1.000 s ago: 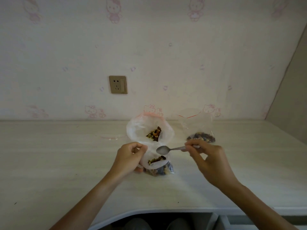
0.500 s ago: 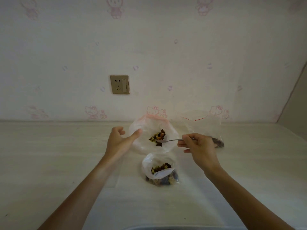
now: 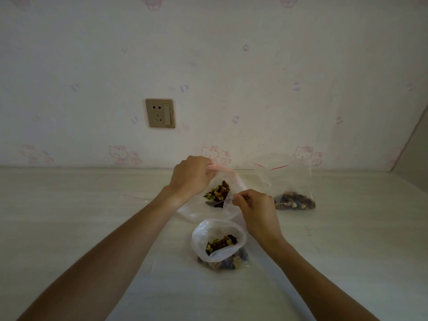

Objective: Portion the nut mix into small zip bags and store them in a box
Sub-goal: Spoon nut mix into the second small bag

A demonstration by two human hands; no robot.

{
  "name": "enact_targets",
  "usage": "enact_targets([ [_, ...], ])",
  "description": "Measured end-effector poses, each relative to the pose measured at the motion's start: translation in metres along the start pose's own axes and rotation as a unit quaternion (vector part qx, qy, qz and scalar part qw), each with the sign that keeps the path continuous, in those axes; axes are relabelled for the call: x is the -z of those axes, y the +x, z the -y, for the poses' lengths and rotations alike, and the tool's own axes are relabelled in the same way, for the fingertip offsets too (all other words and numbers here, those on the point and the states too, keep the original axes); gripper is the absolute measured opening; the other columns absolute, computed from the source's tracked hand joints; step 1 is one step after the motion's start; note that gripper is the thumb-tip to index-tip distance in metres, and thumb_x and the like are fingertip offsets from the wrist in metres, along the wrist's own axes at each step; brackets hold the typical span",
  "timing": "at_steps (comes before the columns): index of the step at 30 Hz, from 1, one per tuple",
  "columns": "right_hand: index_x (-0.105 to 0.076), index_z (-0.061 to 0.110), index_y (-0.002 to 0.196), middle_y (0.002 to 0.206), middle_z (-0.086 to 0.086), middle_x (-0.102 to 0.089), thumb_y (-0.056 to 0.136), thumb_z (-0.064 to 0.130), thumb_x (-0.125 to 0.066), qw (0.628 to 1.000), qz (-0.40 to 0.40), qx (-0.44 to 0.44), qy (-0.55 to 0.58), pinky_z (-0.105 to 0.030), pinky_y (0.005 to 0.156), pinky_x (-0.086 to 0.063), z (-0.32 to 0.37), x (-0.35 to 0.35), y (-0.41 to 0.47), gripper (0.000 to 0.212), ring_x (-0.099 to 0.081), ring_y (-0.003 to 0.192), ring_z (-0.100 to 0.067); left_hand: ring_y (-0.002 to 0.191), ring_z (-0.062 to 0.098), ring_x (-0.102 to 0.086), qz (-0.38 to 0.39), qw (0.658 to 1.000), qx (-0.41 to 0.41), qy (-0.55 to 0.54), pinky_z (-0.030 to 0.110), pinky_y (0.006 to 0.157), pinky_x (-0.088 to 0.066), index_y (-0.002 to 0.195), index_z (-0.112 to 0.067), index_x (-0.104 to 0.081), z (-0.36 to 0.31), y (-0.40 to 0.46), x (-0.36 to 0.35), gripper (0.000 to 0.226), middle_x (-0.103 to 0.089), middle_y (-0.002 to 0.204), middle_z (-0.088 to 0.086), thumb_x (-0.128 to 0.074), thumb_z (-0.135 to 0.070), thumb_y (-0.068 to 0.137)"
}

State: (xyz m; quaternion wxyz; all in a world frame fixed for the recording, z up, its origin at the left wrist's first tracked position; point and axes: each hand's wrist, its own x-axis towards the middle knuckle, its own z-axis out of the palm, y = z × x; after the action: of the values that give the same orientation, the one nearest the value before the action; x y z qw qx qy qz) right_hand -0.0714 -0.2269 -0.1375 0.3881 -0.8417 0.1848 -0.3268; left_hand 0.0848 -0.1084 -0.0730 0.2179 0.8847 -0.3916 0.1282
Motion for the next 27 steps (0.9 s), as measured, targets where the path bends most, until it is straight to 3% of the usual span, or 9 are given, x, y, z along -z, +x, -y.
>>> enact_targets([
  [3, -0.078, 0.017, 0.087, 0.078, -0.002, -0.076, 0.102, 0.027, -0.06, 1.0, -0.016, -0.007, -0.005, -0.044, 0.069, -0.06, -0.001, -0.003, 0.001, 0.025, -0.071, 0.071, -0.02, 0.066, 0.016, -0.06, -0.01, 0.998, -0.013, -0.06, 0.029, 0.057, -0.039, 0.084, -0.022, -0.071, 0.002, -0.005, -0.002, 0.03, -0.069, 0.076, -0.006, -0.059, -0.041, 0.104],
  [6, -0.078, 0.021, 0.089, 0.074, 0.006, -0.072, 0.103, 0.033, -0.058, 0.999, -0.022, -0.013, -0.043, -0.027, 0.055, -0.05, -0.003, -0.008, 0.003, 0.027, -0.064, 0.062, -0.008, 0.067, 0.015, -0.062, -0.013, 0.994, -0.025, -0.107, 0.033, 0.059, -0.044, 0.093, -0.02, -0.076, 0.001, -0.008, 0.001, 0.026, -0.07, 0.076, -0.006, -0.061, -0.039, 0.103],
  [9, -0.077, 0.022, 0.092, 0.073, 0.011, -0.069, 0.103, 0.036, -0.058, 0.997, -0.026, -0.017, -0.068, -0.021, 0.053, -0.04, -0.002, -0.014, 0.004, 0.026, -0.06, 0.061, -0.003, 0.072, 0.016, -0.065, -0.008, 0.99, -0.032, -0.137, 0.036, 0.067, -0.05, 0.098, -0.019, -0.077, -0.001, -0.008, 0.003, 0.022, -0.074, 0.083, -0.003, -0.063, -0.035, 0.103],
  [13, -0.078, 0.018, 0.102, 0.092, 0.009, -0.076, 0.102, 0.028, -0.06, 0.999, -0.005, -0.008, -0.035, -0.026, 0.072, -0.058, -0.003, -0.014, 0.003, 0.02, -0.069, 0.081, -0.004, 0.078, 0.014, -0.069, -0.004, 0.988, -0.034, -0.152, 0.038, 0.074, -0.057, 0.106, -0.019, -0.079, 0.0, -0.009, 0.003, 0.019, -0.078, 0.092, -0.004, -0.065, -0.032, 0.102],
  [18, -0.08, 0.017, 0.097, 0.093, 0.007, -0.077, 0.1, 0.017, -0.064, 0.998, -0.007, -0.042, 0.055, -0.031, 0.079, -0.06, -0.005, -0.011, 0.003, 0.017, -0.071, 0.086, -0.009, 0.087, 0.014, -0.071, -0.007, 0.987, -0.034, -0.159, 0.04, 0.08, -0.058, 0.11, -0.021, -0.079, 0.003, -0.008, 0.001, 0.019, -0.079, 0.1, -0.006, -0.065, -0.032, 0.102],
  [22, -0.078, 0.023, 0.087, 0.087, 0.005, -0.077, 0.099, 0.013, -0.063, 0.992, -0.022, -0.08, 0.093, -0.041, 0.079, -0.061, -0.002, -0.014, 0.005, 0.022, -0.073, 0.08, -0.016, 0.096, 0.013, -0.071, -0.01, 0.983, -0.047, -0.179, 0.034, 0.085, -0.058, 0.115, -0.018, -0.078, -0.001, -0.008, -0.002, 0.02, -0.079, 0.107, -0.005, -0.067, -0.027, 0.1],
  [27, -0.075, 0.028, 0.083, 0.083, 0.006, -0.076, 0.1, 0.017, -0.061, 0.988, -0.048, -0.111, 0.094, -0.041, 0.079, -0.061, 0.001, -0.021, 0.007, 0.024, -0.071, 0.079, -0.011, 0.093, 0.01, -0.069, 0.001, 0.981, -0.04, -0.19, 0.014, 0.074, -0.047, 0.113, -0.017, -0.078, 0.001, -0.005, -0.005, 0.017, -0.077, 0.104, -0.005, -0.069, -0.021, 0.099],
])
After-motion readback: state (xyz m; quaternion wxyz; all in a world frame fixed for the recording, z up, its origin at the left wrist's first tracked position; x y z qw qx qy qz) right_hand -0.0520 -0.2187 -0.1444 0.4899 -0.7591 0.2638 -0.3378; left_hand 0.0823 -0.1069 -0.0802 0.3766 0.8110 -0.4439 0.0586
